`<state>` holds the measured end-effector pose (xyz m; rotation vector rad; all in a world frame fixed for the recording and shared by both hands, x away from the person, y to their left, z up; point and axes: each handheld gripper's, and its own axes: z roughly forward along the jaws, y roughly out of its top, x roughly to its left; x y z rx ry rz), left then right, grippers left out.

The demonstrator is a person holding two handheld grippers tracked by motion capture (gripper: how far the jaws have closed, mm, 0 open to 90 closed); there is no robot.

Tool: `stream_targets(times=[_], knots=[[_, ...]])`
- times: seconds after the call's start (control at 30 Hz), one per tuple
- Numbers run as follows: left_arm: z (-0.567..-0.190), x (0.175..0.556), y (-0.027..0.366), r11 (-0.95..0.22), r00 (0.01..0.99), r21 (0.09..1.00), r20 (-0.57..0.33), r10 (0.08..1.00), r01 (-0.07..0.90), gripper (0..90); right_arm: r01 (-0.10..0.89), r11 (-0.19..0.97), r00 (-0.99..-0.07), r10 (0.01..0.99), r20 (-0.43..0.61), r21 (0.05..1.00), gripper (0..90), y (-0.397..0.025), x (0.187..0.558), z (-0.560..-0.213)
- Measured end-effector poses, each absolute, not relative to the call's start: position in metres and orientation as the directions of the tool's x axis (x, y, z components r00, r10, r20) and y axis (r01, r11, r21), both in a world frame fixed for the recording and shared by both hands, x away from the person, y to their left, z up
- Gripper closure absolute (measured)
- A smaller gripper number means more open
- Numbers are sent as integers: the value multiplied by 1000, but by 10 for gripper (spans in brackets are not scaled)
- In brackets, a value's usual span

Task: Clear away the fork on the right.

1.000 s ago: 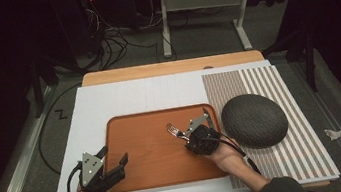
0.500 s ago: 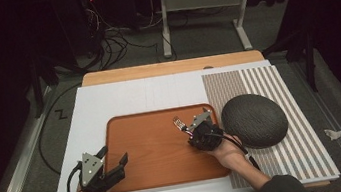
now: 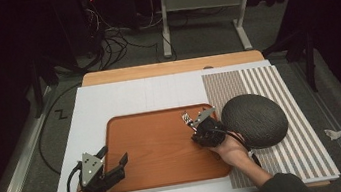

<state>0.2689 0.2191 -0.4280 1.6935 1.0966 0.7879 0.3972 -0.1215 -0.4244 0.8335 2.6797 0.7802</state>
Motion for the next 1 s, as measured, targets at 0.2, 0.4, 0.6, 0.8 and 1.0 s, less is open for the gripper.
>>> stream_targets(times=[0.2, 0.4, 0.6, 0.8, 1.0], knots=[[-428, 269, 219, -159, 394, 935, 23, 919, 316, 300, 471, 686, -804, 593, -50, 555, 851, -125, 400, -425], [-428, 269, 219, -158, 394, 936, 23, 919, 316, 300, 487, 672, -791, 611, -46, 558, 852, -130, 404, -425], [-428, 269, 219, -159, 394, 935, 24, 919, 316, 300, 502, 661, -778, 627, -43, 557, 851, -135, 407, -424], [-428, 269, 219, -159, 393, 935, 23, 919, 316, 300, 510, 650, -769, 638, -39, 563, 851, -139, 409, -425], [-428, 269, 219, -159, 393, 935, 23, 919, 316, 300, 517, 643, -762, 647, -40, 565, 851, -140, 411, -425]])
